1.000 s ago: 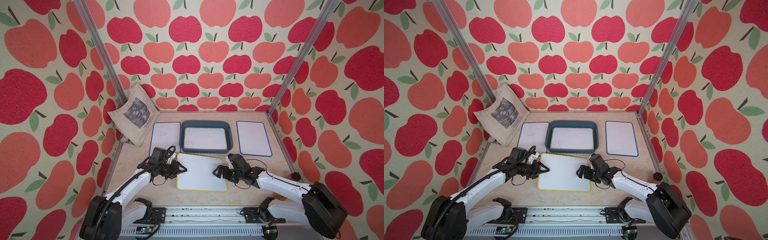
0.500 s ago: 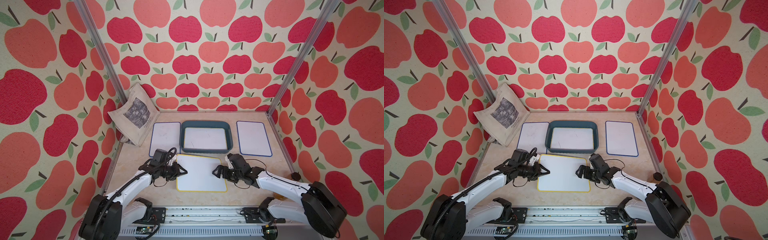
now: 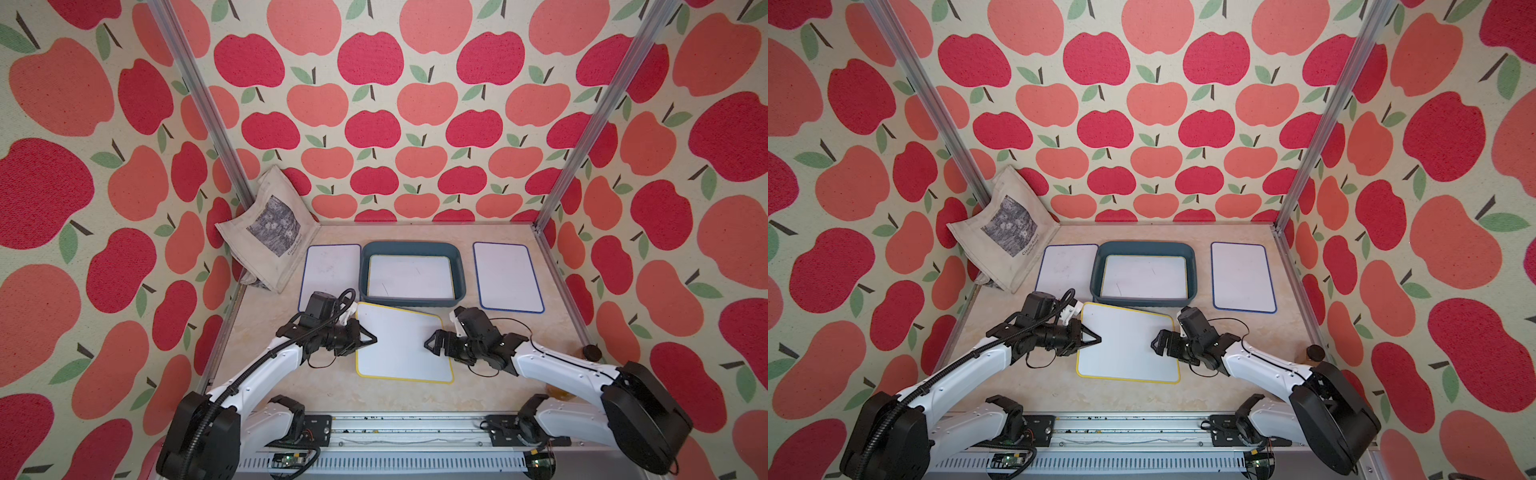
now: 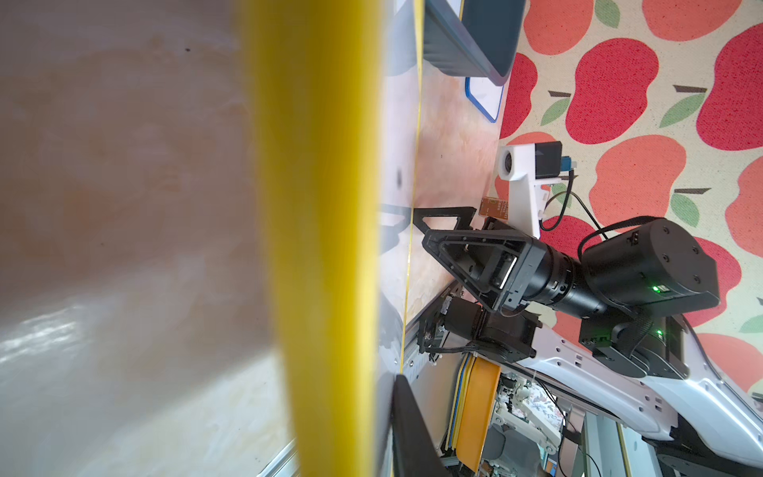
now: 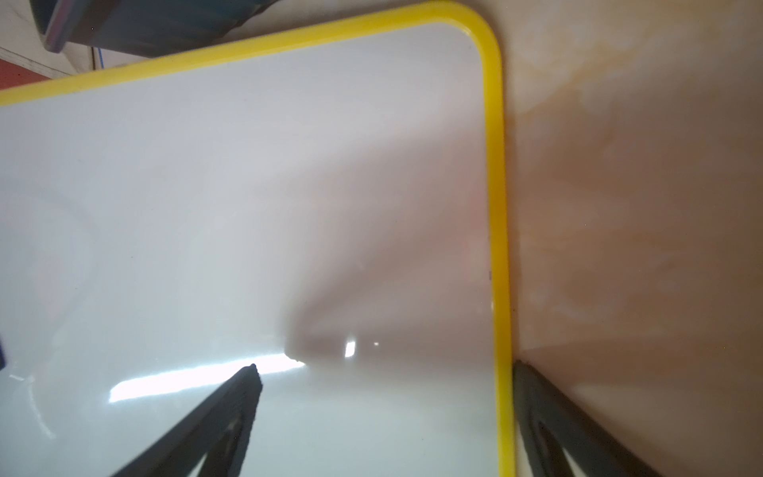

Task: Put the whiteboard into the storage box
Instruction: Pick up the whiteboard at the center of the board.

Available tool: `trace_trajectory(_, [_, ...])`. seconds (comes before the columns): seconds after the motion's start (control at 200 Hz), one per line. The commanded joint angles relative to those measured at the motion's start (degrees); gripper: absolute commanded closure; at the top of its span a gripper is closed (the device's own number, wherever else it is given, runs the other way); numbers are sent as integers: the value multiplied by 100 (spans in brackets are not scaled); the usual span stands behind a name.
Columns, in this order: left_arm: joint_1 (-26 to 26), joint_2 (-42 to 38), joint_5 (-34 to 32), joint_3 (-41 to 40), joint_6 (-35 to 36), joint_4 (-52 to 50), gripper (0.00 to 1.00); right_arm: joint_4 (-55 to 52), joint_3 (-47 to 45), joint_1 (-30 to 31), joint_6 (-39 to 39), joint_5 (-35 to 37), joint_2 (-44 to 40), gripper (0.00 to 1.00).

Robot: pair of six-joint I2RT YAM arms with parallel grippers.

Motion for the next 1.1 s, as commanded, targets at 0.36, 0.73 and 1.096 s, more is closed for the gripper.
trace_trajectory(0.36, [68,-401,-723,1006,670,-2226,100,-1384,445,-538,-779,384,-410,1])
trace_trajectory(0.73, [69,-436,-806,2324,1347,-3528,100,-2142,1193,-646,-1428,1162,-177,1])
trace_trajectory(1.096, [102,-295,-938,3510,1856,-4118,100,-2601,1533,-647,-1788,1908,-106,1])
